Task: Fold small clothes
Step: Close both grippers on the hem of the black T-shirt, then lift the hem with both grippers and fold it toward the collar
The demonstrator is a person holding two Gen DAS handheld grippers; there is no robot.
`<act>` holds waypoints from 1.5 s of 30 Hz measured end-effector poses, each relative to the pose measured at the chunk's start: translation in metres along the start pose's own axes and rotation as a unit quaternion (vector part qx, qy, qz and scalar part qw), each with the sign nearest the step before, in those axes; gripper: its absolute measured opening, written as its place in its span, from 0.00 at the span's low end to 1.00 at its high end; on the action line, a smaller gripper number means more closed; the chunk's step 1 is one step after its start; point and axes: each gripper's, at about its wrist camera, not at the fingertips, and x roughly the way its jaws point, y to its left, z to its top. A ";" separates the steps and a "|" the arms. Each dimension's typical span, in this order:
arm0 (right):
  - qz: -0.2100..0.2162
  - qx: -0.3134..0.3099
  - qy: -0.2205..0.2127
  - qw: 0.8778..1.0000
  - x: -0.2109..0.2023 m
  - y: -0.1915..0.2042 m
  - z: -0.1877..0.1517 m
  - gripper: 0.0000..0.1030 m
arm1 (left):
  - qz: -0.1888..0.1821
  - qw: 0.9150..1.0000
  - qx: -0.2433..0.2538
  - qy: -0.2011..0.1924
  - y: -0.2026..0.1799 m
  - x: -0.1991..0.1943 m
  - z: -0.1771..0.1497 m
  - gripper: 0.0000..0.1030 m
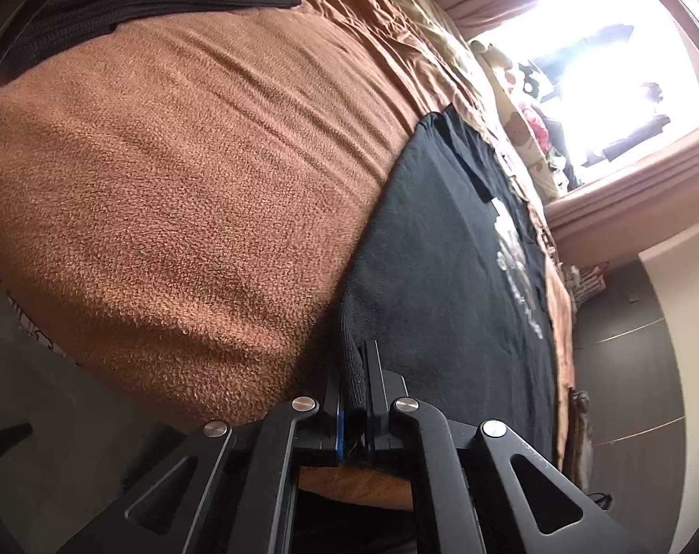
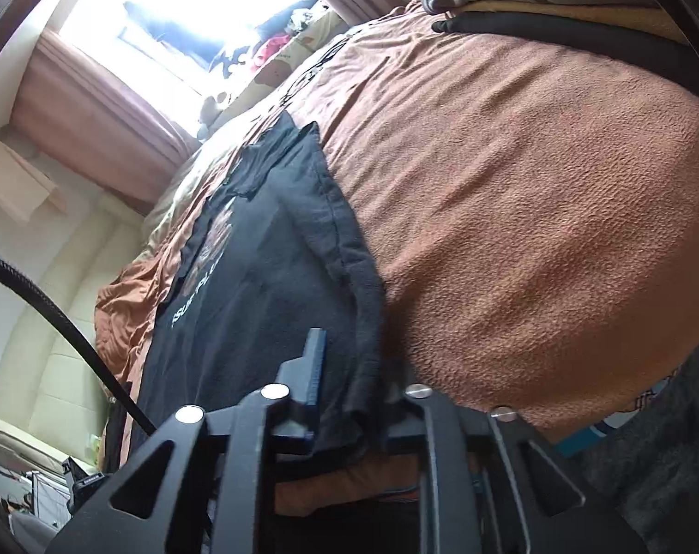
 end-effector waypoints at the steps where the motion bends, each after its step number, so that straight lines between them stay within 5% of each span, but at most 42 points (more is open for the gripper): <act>1: -0.004 0.001 -0.001 1.000 -0.002 0.002 0.002 0.03 | -0.017 1.000 -0.012 -0.002 0.002 -0.003 0.002 0.05; 14: 0.064 -0.042 -0.046 0.996 -0.069 0.055 0.026 0.02 | -0.105 0.993 -0.006 -0.045 -0.029 -0.060 0.019 0.04; 22: 0.103 -0.054 -0.073 0.991 -0.121 0.066 0.029 0.02 | -0.167 0.983 -0.014 -0.080 -0.041 -0.112 0.026 0.04; 33: 0.121 -0.042 -0.073 0.989 -0.192 0.073 0.016 0.02 | -0.244 0.964 -0.009 -0.108 -0.049 -0.184 0.003 0.04; 45: 0.148 -0.065 -0.086 0.983 -0.240 0.084 0.003 0.02 | -0.277 0.952 0.005 -0.131 -0.044 -0.242 -0.018 0.04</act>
